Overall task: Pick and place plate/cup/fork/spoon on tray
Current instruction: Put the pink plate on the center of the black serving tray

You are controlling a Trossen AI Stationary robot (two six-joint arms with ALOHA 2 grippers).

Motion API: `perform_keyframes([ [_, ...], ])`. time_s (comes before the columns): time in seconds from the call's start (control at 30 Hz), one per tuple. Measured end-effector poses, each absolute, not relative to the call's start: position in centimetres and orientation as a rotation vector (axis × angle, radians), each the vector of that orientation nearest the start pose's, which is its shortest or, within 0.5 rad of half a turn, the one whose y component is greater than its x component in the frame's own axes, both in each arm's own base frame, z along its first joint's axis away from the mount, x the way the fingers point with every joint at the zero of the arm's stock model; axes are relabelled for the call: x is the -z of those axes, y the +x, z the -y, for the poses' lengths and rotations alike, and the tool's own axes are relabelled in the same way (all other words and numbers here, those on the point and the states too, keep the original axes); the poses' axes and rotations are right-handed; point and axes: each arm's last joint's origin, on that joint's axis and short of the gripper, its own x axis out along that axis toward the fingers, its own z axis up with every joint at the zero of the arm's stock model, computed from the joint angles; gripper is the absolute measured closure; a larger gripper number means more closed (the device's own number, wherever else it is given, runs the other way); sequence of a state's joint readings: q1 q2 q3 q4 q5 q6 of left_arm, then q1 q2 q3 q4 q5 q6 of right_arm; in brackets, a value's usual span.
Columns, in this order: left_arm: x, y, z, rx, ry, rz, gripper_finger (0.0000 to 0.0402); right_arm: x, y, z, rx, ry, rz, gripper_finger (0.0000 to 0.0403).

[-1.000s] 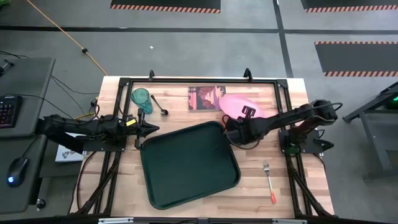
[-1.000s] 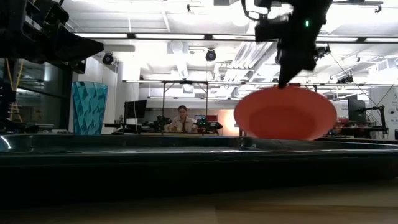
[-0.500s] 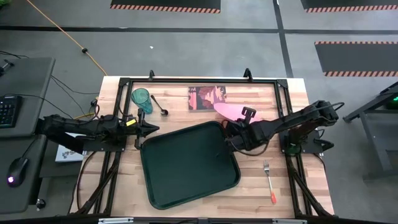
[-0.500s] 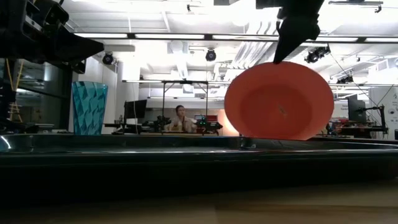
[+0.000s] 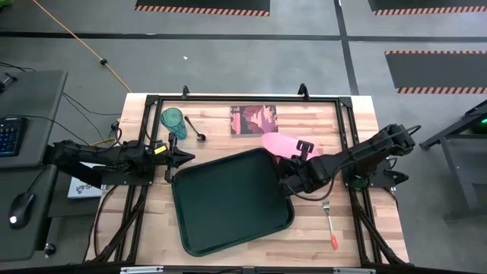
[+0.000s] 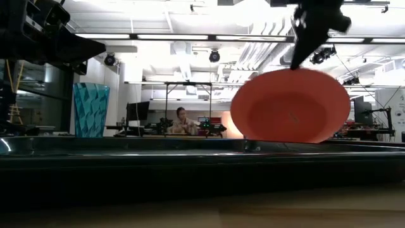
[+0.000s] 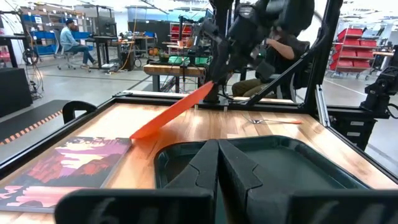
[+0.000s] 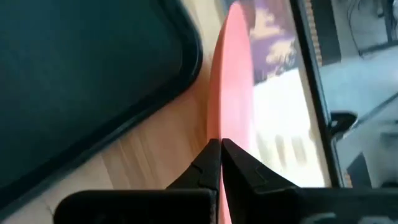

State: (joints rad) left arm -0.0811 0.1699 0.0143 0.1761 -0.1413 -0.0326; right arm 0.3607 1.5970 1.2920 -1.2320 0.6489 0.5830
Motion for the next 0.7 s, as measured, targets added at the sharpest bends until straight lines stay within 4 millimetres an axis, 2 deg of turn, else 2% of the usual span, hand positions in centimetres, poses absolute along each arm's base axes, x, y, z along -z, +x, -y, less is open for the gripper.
perform_keyframes([
  [0.37, -17.1, 10.7, 0.5, -0.06, -0.035, 0.021, 0.0401, -18.2, 24.9, -7.3, 0.654, -0.137, -1.244, 0.0403],
  [0.7, -17.1, 10.7, 0.5, -0.06, -0.035, 0.022, 0.0402, -13.7, 23.7, -5.4, 0.669, -0.033, -1.212, 0.0403],
])
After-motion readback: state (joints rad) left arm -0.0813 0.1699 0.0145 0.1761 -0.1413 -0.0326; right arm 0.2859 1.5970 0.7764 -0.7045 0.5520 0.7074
